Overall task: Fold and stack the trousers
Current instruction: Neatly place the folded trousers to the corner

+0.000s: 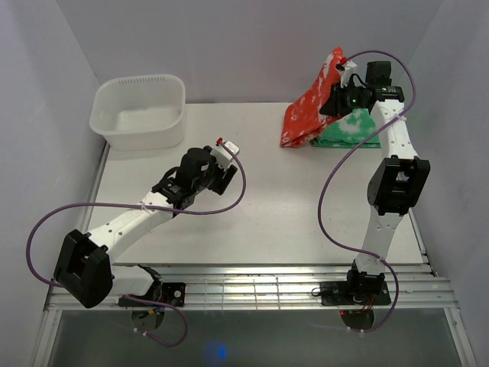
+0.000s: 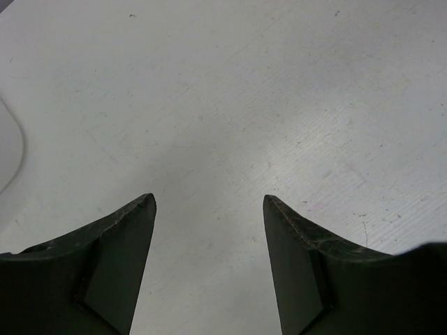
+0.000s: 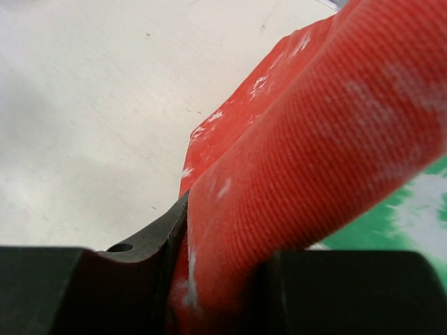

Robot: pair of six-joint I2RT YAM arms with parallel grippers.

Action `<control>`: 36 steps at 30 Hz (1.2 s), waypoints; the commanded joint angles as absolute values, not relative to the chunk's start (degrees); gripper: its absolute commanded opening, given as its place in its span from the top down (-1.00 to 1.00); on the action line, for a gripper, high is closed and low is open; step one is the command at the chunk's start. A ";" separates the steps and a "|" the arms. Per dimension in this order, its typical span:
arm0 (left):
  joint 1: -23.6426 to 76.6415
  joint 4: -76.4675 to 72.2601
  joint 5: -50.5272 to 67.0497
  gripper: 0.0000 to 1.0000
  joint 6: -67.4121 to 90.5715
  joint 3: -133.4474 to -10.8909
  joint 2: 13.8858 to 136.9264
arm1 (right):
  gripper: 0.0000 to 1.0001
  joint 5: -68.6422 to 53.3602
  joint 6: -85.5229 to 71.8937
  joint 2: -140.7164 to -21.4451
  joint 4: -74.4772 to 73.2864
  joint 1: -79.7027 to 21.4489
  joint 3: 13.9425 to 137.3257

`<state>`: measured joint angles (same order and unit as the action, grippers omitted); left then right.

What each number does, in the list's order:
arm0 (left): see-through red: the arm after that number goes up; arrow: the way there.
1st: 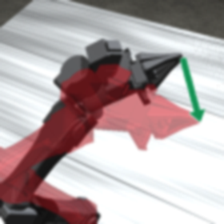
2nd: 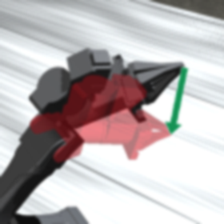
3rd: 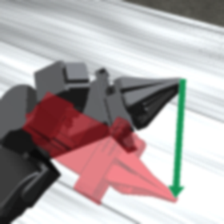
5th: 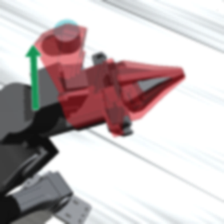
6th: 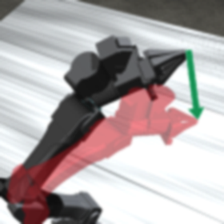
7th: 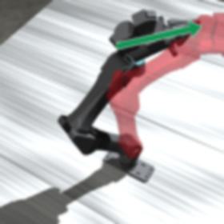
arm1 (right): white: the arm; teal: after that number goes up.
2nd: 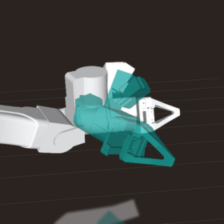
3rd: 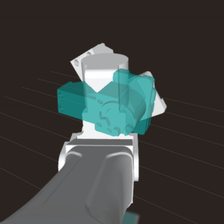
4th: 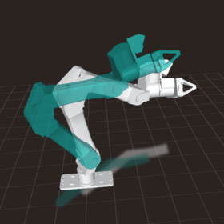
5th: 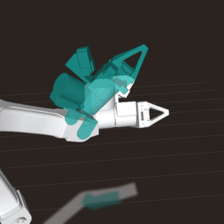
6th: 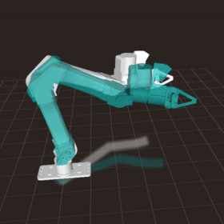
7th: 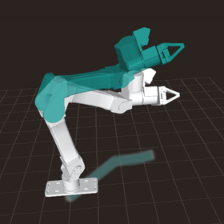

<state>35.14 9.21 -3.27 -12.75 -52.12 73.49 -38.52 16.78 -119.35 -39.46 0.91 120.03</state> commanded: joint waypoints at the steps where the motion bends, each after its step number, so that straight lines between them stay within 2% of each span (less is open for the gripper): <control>1: 35.07 10.28 -2.55 -0.48 -11.95 -52.29 70.58 | 0.85 -39.29 29.34 -118.21 -43.50 2.19 124.89; 7: 34.72 10.72 -2.29 -0.47 -12.13 -52.29 70.31 | 0.85 -37.62 36.90 -117.25 -44.83 3.51 124.28; 20: 34.54 10.81 -2.37 -0.47 -12.83 -51.68 69.96 | 0.85 -41.31 42.01 -115.23 -40.79 4.66 126.12; 27: 34.45 10.46 -2.37 -0.47 -13.18 -51.24 70.22 | 0.85 -46.58 32.00 -113.38 -34.73 5.27 126.91; 36: 34.45 10.90 -2.46 -0.47 -13.27 -51.07 69.52 | 0.85 -43.16 29.27 -113.90 -33.40 7.11 127.71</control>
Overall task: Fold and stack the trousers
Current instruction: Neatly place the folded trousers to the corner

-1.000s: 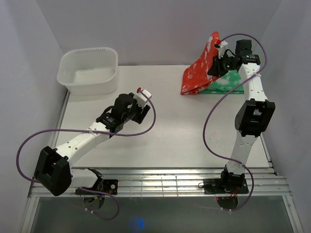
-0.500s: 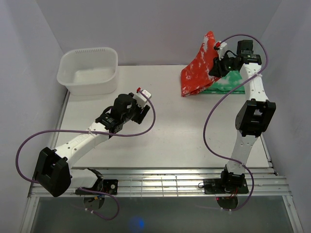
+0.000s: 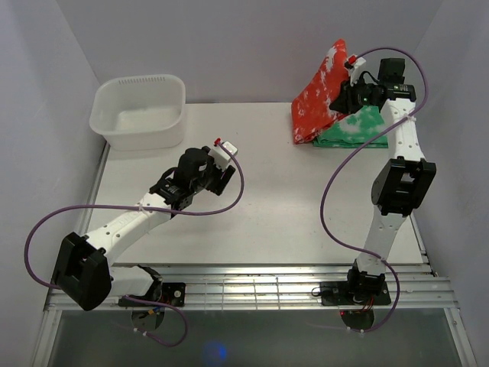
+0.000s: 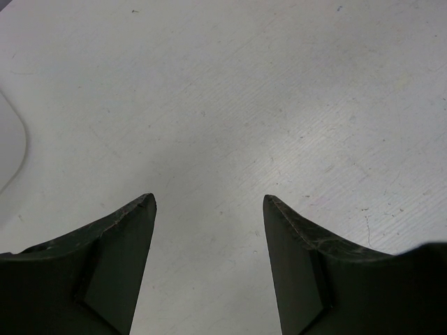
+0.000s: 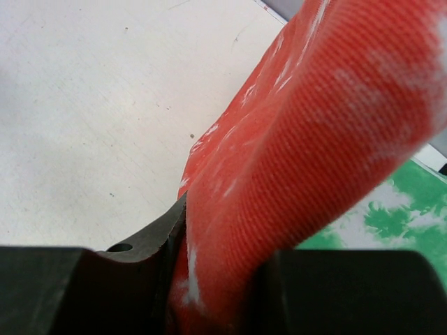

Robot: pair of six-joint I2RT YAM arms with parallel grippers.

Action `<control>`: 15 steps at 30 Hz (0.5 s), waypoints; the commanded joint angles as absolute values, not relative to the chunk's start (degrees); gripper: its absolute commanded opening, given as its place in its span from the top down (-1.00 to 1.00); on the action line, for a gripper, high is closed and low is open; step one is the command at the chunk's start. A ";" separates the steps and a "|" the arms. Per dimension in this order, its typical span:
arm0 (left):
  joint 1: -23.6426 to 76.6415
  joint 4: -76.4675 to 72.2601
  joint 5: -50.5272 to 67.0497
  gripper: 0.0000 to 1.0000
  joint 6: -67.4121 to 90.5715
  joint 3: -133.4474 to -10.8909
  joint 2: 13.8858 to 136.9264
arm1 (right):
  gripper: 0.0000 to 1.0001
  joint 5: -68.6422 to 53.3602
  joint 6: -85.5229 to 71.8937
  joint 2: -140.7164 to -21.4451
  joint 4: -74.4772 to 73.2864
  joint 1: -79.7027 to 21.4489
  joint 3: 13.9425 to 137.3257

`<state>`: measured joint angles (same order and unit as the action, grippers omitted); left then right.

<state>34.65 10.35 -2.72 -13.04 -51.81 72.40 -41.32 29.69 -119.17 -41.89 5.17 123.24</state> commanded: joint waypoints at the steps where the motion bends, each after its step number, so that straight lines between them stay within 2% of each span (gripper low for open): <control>1: 34.45 10.99 -2.46 -0.47 -13.36 -50.98 69.52 | 0.85 -43.07 29.09 -113.99 -33.40 7.47 127.71; 9: 34.45 10.81 -2.37 -0.47 -13.54 -49.84 69.70 | 0.85 -44.91 33.56 -115.22 -36.82 11.77 127.01; 15: 34.37 12.13 -1.93 -0.47 -12.92 -49.83 70.14 | 0.85 -39.38 36.83 -120.65 -34.64 14.32 124.19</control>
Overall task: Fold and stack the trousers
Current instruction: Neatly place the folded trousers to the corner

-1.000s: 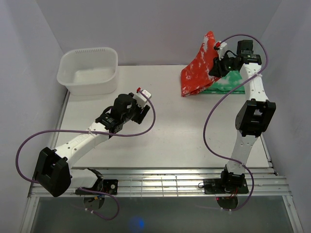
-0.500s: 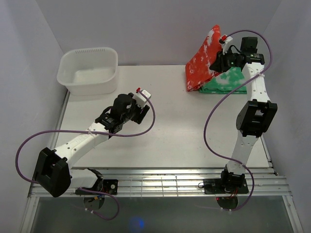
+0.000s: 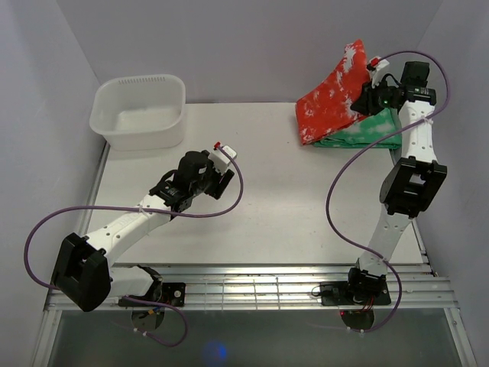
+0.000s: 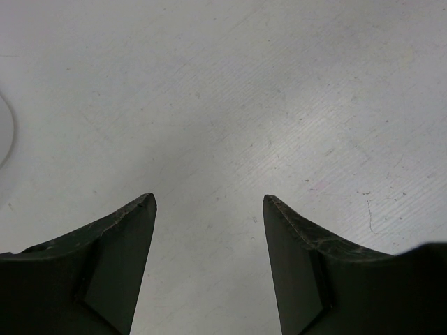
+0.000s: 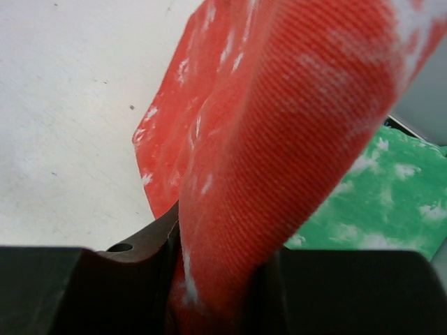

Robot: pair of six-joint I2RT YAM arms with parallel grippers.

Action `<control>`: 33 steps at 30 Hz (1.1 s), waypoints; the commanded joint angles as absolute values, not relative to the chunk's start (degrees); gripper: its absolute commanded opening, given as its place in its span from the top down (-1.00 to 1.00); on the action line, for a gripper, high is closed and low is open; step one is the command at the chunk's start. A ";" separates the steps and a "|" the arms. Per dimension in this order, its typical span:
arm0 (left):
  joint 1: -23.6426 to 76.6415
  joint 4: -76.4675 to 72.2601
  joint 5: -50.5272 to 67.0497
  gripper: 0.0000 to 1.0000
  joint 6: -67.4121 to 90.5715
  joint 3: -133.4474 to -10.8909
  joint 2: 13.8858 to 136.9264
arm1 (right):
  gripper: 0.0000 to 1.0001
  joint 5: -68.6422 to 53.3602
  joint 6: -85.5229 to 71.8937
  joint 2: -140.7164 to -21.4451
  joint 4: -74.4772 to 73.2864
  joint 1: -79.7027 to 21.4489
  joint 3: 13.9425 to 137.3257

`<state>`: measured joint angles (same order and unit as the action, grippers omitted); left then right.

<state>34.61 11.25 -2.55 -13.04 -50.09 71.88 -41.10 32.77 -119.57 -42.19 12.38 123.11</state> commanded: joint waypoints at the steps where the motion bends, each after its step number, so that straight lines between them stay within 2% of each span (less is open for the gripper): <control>1: 34.37 12.30 -1.93 -0.46 -12.92 -49.83 70.22 | 0.85 -38.33 36.74 -121.63 -34.37 14.67 124.36; 18: 34.28 14.15 -1.76 -0.46 -12.57 -49.31 73.12 | 0.84 -26.99 35.42 -140.35 -24.26 17.75 123.93; 21: 34.28 14.33 -1.32 -0.46 -12.31 -48.61 73.13 | 0.81 -25.67 35.42 -141.76 -23.30 17.93 124.54; 24: 34.28 14.41 -1.14 -0.46 -12.13 -47.90 72.95 | 0.67 -24.53 34.81 -141.59 -22.16 17.93 124.63; 25: 34.28 14.33 -1.23 -0.46 -12.04 -47.81 72.86 | 0.45 -23.22 34.54 -141.50 -21.80 18.02 124.37; 26: 34.19 14.41 -1.40 -0.46 -12.30 -47.90 72.86 | 0.15 -22.25 34.37 -140.98 -21.45 17.93 123.93; 27: 34.19 14.41 -1.58 -0.46 -12.48 -47.99 72.86 | -0.21 -20.58 34.02 -140.45 -20.84 17.93 123.32; 28: 34.19 14.33 -1.76 -0.46 -12.57 -47.99 72.86 | -0.68 -17.09 33.49 -140.10 -19.35 17.93 122.70; 30: 34.19 14.33 -2.11 -0.46 -13.18 -48.25 72.86 | -0.85 -13.73 33.92 -139.14 -18.55 17.93 121.99; 33: 34.19 14.33 -2.29 -0.46 -13.53 -48.43 72.42 | -0.90 -9.76 35.15 -137.21 -18.11 18.11 122.25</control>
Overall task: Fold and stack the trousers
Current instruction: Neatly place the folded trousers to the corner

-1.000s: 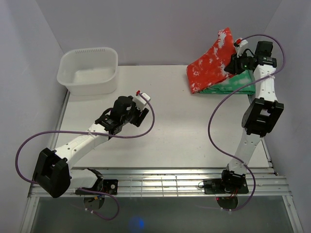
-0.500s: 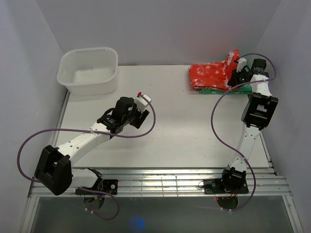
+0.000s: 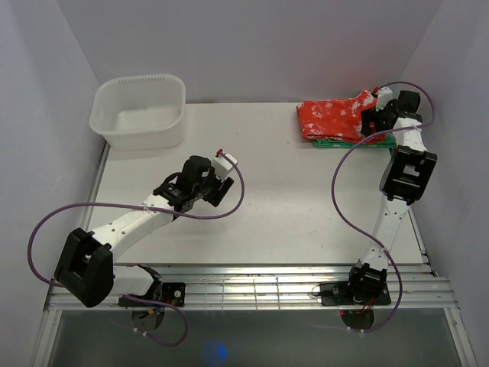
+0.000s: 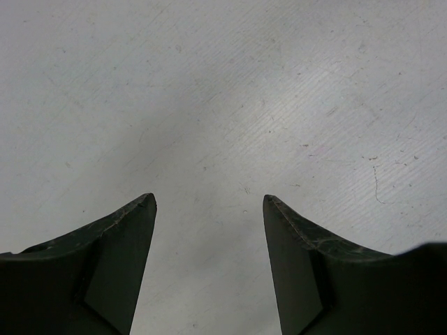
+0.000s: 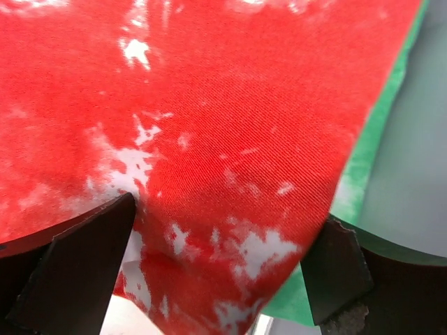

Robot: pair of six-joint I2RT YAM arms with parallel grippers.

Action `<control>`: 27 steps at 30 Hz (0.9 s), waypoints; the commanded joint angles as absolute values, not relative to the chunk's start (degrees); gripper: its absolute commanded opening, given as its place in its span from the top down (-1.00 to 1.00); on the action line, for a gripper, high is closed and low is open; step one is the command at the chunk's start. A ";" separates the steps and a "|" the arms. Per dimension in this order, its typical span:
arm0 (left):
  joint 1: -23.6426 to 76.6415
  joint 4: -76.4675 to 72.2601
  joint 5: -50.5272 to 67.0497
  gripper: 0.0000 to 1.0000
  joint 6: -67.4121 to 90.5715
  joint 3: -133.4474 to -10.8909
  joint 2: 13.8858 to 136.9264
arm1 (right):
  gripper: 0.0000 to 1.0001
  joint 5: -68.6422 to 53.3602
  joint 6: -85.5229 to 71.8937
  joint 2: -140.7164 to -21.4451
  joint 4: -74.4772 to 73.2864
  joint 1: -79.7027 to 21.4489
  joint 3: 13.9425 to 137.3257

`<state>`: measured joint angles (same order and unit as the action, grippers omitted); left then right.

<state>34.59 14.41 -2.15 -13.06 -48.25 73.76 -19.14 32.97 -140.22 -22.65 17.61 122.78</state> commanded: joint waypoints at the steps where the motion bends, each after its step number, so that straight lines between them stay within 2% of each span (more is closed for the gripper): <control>1: 34.19 14.41 -2.37 -0.47 -13.45 -48.43 72.42 | -0.93 -8.02 35.33 -136.59 -18.02 18.11 122.08; 3: 33.75 15.11 -2.72 -0.47 -12.22 -49.21 72.68 | -0.94 -6.34 36.65 -134.66 -17.23 18.02 121.56; 4: 33.31 15.73 -1.94 -0.47 -10.65 -49.83 72.86 | -0.82 -2.93 37.43 -134.13 -16.53 17.84 121.12; 5: 32.09 16.86 -1.24 -0.48 -9.76 -50.53 73.21 | -0.80 -0.90 38.57 -133.69 -15.48 17.49 120.77; 7: 30.51 18.89 2.95 -0.51 -8.10 -53.25 74.53 | -0.80 5.84 42.35 -133.24 -14.68 16.61 120.41; 12: 23.83 25.75 10.89 -0.57 -4.66 -58.62 76.99 | -0.80 10.81 45.44 -132.02 -16.52 16.26 122.17; 14: 22.07 26.98 13.43 -0.67 -4.83 -59.94 76.82 | -0.80 8.71 45.26 -129.91 -16.70 16.17 120.68; 18: 19.43 29.96 17.65 -0.69 -4.49 -61.96 76.55 | -0.80 0.63 44.04 -122.36 -21.43 15.91 118.74; 24: 14.42 34.45 28.37 -0.70 -2.82 -63.54 75.06 | -0.80 -20.62 39.55 -116.99 -43.56 15.73 126.12; 27: 12.05 35.33 34.44 -0.72 -1.15 -63.11 73.83 | -0.80 -28.02 35.09 -112.69 -49.91 15.73 122.63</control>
<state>13.80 32.62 25.10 -3.31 -61.54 77.32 -15.81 40.14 -117.62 -38.28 15.94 123.24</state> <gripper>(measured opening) 0.846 0.904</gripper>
